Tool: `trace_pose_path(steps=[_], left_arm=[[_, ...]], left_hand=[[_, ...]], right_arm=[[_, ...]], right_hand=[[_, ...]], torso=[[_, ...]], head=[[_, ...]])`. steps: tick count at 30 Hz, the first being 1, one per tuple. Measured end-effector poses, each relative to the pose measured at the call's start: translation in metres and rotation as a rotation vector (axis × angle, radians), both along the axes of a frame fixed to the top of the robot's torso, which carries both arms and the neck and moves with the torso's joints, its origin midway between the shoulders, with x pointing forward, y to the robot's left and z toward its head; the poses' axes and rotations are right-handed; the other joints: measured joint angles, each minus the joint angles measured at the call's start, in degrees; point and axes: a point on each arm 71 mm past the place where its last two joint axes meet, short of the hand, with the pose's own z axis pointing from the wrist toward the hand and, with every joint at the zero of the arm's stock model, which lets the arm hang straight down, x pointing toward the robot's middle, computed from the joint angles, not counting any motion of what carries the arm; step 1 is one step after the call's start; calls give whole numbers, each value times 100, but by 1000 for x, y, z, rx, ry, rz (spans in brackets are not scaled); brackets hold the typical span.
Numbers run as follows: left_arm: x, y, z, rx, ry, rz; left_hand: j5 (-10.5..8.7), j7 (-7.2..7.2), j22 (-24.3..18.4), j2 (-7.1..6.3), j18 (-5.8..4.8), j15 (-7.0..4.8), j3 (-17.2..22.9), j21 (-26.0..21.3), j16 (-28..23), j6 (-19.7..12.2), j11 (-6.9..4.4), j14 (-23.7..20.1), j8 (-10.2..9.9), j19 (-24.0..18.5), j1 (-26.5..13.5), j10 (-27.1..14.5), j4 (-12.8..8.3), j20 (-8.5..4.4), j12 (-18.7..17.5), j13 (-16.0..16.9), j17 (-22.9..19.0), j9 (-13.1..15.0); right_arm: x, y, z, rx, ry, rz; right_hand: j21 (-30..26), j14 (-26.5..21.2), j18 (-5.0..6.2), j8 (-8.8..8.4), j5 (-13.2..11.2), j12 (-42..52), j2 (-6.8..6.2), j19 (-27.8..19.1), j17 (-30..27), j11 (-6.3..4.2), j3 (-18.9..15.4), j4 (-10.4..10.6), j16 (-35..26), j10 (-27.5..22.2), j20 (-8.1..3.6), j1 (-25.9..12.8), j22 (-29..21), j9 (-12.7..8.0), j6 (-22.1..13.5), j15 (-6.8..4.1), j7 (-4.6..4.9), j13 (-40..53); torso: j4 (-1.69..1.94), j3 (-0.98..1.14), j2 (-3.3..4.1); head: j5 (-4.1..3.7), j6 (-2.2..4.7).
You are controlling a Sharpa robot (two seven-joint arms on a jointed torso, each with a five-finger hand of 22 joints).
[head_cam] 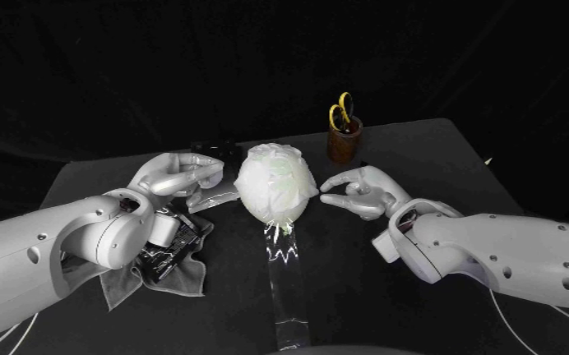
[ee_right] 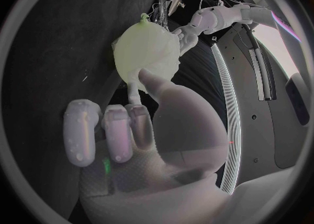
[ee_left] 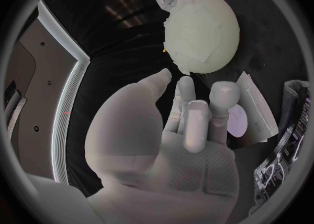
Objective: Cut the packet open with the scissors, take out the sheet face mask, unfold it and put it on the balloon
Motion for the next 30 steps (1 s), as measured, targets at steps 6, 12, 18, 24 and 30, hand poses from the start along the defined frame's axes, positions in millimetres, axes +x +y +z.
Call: trace_pose_path(steps=[6, 12, 18, 24, 30], left_arm=[[0, 1, 0, 1, 1, 1], [0, 2, 0, 1, 1, 3], [0, 2, 0, 1, 1, 3], [-1, 2, -1, 1, 1, 2], [-1, 1, -1, 0, 1, 1]], left_hand=[[0, 0, -2, 0, 0, 0, 0, 0, 0, 0, 0, 0, 0, 0, 0, 0, 0, 0, 0, -1, 0, 0], [0, 0, 15, 2, 0, 0, 0, 0, -1, 0, 0, 0, 0, 0, 6, 0, 0, 0, 6, -1, 0, 0], [0, 0, 16, 2, -1, 0, 0, -1, -1, 0, 0, 0, 0, 0, 47, 0, 0, 0, 22, -2, 0, 0], [0, 0, 15, 2, -1, 0, 0, -1, -1, 0, 0, 0, 0, -1, 47, 0, 0, 0, 22, -3, 0, 0], [0, 0, 15, 2, -1, 0, 0, -1, -1, 0, 0, 0, 0, -1, 47, 0, 0, 0, 22, -3, 0, 0]], right_arm=[[3, -5, 0, -33, -32, -8], [4, -6, 2, -55, -65, -6], [4, 0, 4, -69, -110, 11], [5, 8, 6, -73, -144, 36], [5, 14, 7, -77, -165, 57]], right_hand=[[-21, 0, 0, -10, 0, -13, -16, -10, 1, 0, -41, -9, -13, 1, 49, -2, 1, -11, -16, 0, 16, 2], [-21, 1, -1, -35, 0, -21, -80, -3, 4, 20, -88, -25, 5, 20, 58, 11, 3, -41, -16, 40, 16, 4], [52, 0, -1, -60, 0, 50, -68, -3, 5, 20, -88, -25, 5, 20, 98, 68, 5, -68, -14, 41, 18, 5], [99, 0, -1, -60, 0, 96, -1, -3, 5, 19, -63, -50, 4, 20, 98, 134, 5, -92, 109, 41, 20, 4], [135, 0, -1, -60, 0, 97, -1, -3, 4, 19, -63, -49, 1, 20, 98, 134, 3, -109, 190, 41, -1, 1]], torso=[[-1, 0, 3], [-1, 1, 3], [-1, 5, 2], [-3, 6, 3], [-1, 3, 4]], head=[[-8, -7], [-12, -12], [-9, -8], [-12, -25], [-19, -30]])
